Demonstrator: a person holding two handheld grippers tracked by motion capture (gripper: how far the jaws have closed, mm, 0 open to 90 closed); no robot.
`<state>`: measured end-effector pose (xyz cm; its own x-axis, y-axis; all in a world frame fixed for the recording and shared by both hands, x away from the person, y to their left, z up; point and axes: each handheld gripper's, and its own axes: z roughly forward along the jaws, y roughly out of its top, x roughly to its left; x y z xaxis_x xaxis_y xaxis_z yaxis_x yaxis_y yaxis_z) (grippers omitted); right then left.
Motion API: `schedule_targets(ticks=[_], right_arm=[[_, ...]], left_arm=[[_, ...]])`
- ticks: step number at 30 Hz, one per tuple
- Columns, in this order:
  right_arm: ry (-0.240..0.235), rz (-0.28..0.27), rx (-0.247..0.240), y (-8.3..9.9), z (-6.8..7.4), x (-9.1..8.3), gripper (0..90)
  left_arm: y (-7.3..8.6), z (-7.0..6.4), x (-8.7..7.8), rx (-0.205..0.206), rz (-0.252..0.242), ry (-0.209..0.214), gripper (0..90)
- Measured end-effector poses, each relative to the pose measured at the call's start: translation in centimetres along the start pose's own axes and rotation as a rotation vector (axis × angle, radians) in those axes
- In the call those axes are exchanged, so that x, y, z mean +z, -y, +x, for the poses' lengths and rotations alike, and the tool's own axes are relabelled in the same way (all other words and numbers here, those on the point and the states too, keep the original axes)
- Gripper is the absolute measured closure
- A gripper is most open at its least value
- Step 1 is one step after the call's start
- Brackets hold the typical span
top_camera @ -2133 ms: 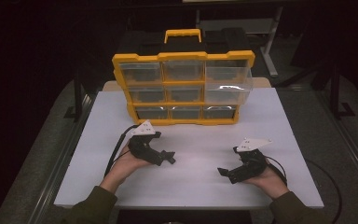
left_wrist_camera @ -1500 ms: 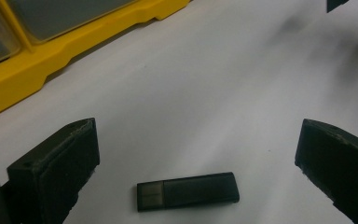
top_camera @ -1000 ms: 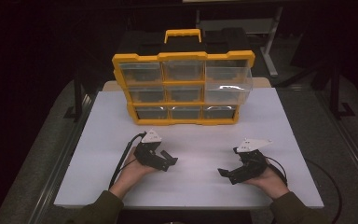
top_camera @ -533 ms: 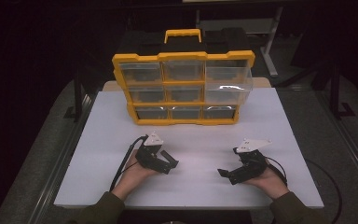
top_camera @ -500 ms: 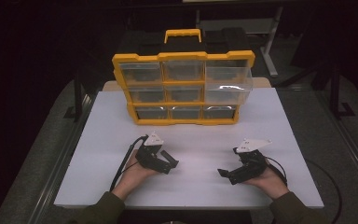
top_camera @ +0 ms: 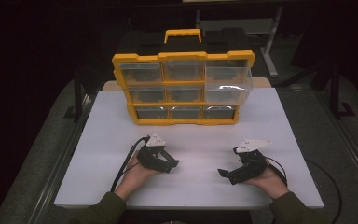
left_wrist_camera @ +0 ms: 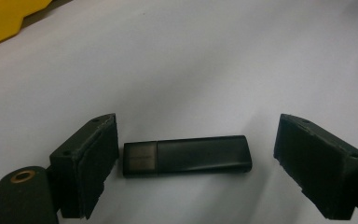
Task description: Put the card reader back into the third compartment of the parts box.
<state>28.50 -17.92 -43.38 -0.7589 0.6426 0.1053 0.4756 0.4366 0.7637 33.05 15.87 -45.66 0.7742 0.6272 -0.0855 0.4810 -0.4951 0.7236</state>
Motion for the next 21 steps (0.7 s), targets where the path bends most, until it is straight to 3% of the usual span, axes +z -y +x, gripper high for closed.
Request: schedule_targets(ticks=[11, 21], right_arm=[[-0.001, 0.001, 0.001, 0.02, 0.01, 0.00, 0.0], [-0.002, 0.004, 0.000, 0.04, 0.00, 0.06, 0.0]], left_arm=[[0.03, -0.23, -0.12, 0.044, 0.016, -0.033, 20.5], [0.12, -0.23, -0.19, 0.055, 0.014, -0.056, 27.4]])
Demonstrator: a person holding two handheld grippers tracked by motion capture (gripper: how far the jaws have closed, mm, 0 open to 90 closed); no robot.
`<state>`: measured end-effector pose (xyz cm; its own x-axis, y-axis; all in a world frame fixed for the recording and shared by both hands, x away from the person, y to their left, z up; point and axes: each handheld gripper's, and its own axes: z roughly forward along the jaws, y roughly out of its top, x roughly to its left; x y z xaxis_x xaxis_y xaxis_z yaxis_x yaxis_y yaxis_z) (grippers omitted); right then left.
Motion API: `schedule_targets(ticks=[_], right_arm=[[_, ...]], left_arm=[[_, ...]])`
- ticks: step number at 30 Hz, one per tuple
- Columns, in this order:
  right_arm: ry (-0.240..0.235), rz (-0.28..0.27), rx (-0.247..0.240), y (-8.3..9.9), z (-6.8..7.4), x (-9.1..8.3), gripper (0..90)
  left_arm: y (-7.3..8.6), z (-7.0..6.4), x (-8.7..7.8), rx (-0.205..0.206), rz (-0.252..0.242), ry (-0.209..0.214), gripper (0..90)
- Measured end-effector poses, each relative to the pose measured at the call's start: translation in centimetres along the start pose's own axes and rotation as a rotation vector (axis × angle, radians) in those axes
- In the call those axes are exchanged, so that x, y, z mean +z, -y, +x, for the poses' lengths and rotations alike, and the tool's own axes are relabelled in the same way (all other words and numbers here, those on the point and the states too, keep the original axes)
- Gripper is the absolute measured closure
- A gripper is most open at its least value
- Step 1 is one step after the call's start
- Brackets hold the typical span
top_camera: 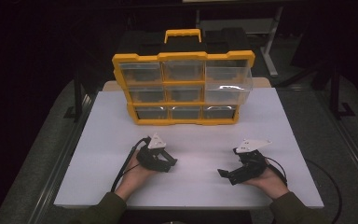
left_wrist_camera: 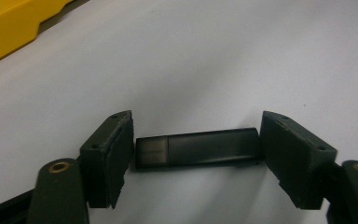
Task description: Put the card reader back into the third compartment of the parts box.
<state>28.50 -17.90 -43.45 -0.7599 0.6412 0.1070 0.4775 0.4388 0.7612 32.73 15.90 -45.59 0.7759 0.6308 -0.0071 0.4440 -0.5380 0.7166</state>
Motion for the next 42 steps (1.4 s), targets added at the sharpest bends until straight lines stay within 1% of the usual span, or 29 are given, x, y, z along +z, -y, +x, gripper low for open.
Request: schedule_targets(ticks=[3, 11, 19, 24, 28, 32, 35, 42], right_arm=[[0.000, -0.001, 0.000, 0.0, 0.0, 0.0, 0.0], [-0.002, 0.000, 0.001, 0.0, 0.0, 0.0, 0.0], [0.001, 0.008, -0.011, 0.0, 0.1, 0.2, 0.0], [-0.006, 0.005, -0.019, 0.0, 0.1, 0.2, 0.0], [-0.011, -0.001, -0.012, -0.1, 0.2, 0.1, 0.0], [-0.015, -0.001, -0.017, 0.0, 0.3, 0.1, 0.0], [-0.022, -0.003, -0.019, 0.0, 0.4, 0.1, 0.0], [-0.033, -0.006, -0.017, -0.1, 0.4, 0.0, 0.0]], left_arm=[[0.0, 0.1, -0.1, -0.002, 0.001, -0.002, 29.6], [0.0, 0.0, -0.1, 0.000, 0.002, -0.008, 30.1], [0.0, -0.1, -0.1, 0.000, 0.003, -0.015, 30.2], [-0.1, 0.1, -0.1, 0.004, 0.004, -0.007, 30.2], [-0.2, 0.2, -0.1, 0.010, 0.008, -0.006, 30.2], [-0.3, 0.3, -0.3, 0.010, -0.002, 0.007, 30.2], [-0.5, 0.4, -0.5, 0.021, -0.004, 0.016, 30.2], [-1.1, 0.8, -0.9, 0.020, -0.024, 0.062, 30.2]])
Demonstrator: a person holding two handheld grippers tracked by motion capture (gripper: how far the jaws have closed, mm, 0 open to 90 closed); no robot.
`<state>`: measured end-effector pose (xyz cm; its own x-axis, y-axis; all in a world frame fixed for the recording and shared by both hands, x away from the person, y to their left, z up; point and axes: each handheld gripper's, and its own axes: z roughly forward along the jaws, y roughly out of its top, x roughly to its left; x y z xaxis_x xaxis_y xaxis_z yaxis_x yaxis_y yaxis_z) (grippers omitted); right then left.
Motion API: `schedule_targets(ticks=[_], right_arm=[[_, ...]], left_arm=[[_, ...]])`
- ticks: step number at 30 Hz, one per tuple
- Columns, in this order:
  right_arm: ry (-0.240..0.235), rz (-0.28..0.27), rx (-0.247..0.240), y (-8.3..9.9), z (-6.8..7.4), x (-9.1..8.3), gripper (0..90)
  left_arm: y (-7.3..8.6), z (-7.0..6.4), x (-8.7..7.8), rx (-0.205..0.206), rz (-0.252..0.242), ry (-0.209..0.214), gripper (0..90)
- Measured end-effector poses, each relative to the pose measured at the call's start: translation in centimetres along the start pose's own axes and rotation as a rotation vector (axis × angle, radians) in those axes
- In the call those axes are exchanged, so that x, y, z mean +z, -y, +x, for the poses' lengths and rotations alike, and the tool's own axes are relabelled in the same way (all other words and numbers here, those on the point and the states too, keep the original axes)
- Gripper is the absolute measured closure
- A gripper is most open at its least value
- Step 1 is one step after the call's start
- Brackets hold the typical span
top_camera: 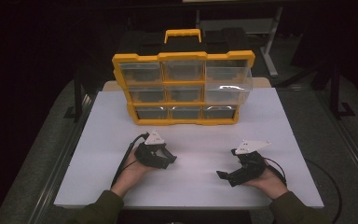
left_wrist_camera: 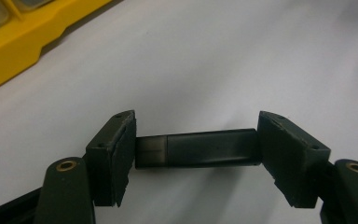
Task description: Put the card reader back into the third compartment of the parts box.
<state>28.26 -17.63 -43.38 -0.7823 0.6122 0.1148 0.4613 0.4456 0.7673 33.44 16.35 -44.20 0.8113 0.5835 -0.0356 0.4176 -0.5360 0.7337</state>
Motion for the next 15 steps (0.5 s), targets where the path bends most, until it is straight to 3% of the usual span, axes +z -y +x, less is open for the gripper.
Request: schedule_targets(ticks=[15], right_arm=[[-0.005, -0.004, 0.013, 0.0, -0.1, 0.0, 0.0]], left_arm=[[-1.3, 1.3, -1.6, -0.001, -0.047, 0.092, 30.2]])
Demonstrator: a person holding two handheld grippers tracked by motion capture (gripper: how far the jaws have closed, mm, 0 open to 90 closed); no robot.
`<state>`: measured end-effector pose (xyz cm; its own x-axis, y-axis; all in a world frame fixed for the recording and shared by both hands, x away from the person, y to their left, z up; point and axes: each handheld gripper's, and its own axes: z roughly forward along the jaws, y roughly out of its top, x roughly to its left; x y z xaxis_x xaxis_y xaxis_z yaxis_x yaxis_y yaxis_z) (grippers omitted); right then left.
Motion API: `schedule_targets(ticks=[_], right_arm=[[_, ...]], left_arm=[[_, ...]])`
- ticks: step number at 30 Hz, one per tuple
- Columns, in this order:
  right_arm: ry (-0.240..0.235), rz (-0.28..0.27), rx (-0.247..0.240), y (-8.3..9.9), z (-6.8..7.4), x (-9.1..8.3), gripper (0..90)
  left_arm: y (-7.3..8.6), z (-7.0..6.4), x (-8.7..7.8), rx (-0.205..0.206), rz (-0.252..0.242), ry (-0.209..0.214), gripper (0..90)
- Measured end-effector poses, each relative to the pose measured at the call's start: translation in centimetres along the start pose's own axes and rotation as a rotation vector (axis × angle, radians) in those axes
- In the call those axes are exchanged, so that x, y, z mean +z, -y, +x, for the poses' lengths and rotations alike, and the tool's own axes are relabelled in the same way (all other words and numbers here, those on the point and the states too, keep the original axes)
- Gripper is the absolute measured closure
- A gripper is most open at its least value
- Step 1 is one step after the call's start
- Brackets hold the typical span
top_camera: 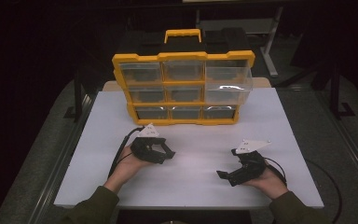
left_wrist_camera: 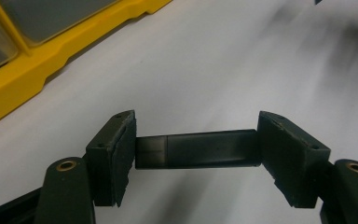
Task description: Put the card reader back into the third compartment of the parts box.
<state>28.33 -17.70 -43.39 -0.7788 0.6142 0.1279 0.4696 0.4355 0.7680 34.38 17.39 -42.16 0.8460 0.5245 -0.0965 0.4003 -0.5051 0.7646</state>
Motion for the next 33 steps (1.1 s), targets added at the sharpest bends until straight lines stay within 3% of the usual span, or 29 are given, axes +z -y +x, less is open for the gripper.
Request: schedule_targets(ticks=[13, 33], right_arm=[[0.004, -0.003, 0.004, 0.0, 0.0, 0.0, 0.0], [0.009, -0.010, 0.011, 0.0, -0.2, -0.1, 0.0]], left_arm=[[-2.2, 0.0, -0.6, 0.049, 0.001, 0.088, 30.2], [-6.4, -0.1, -1.9, 0.079, -0.030, 0.189, 30.4]])
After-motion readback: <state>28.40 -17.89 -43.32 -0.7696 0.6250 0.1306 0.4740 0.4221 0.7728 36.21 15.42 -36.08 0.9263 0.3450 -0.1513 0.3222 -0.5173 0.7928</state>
